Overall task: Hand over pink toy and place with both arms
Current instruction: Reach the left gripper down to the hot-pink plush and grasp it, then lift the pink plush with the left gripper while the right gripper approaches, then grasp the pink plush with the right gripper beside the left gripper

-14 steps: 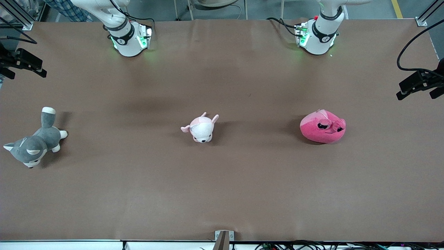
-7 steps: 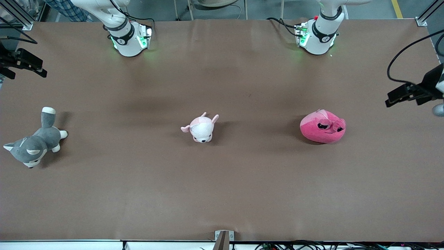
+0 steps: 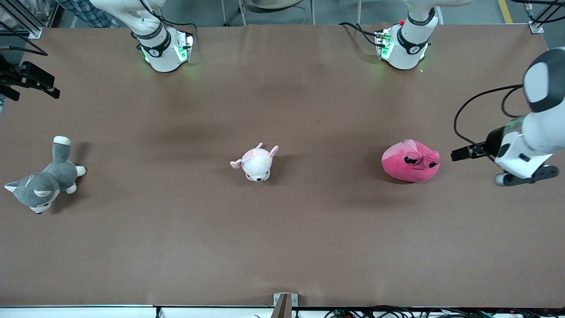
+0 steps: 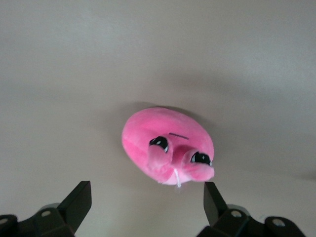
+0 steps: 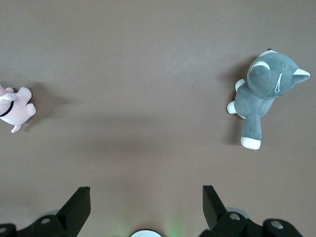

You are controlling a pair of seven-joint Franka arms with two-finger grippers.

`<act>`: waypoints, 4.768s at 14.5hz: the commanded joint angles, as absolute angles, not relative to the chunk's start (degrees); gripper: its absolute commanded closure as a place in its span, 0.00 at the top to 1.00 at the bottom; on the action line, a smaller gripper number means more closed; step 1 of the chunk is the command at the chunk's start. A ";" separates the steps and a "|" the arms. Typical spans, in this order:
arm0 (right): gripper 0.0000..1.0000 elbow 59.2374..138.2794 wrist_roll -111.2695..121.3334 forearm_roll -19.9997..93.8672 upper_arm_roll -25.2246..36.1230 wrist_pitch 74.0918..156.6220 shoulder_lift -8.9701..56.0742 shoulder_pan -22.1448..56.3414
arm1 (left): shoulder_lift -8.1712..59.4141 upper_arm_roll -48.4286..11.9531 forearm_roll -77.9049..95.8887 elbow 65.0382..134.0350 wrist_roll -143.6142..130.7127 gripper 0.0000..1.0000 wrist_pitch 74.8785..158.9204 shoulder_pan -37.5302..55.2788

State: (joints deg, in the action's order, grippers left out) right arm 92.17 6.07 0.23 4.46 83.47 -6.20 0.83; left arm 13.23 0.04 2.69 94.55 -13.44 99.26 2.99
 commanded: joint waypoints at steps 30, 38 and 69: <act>1.00 89.48 6.68 0.00 4.39 85.25 6.94 -1.84 | 11.08 -1.58 3.34 111.20 -17.83 0.01 113.32 2.81; 1.00 89.82 -22.25 4.20 3.08 83.06 6.68 1.65 | 11.07 -11.50 4.56 91.17 -33.38 0.01 93.71 3.34; 0.92 94.39 -94.66 26.10 3.08 103.27 7.38 35.94 | 20.57 -23.64 8.88 76.55 -73.04 0.01 108.99 27.33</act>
State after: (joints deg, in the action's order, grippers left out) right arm 92.86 -94.35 26.34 2.82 101.68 7.95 35.08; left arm 20.31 -23.93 8.87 77.99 -72.11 109.29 26.75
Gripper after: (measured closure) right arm 0.048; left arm 0.912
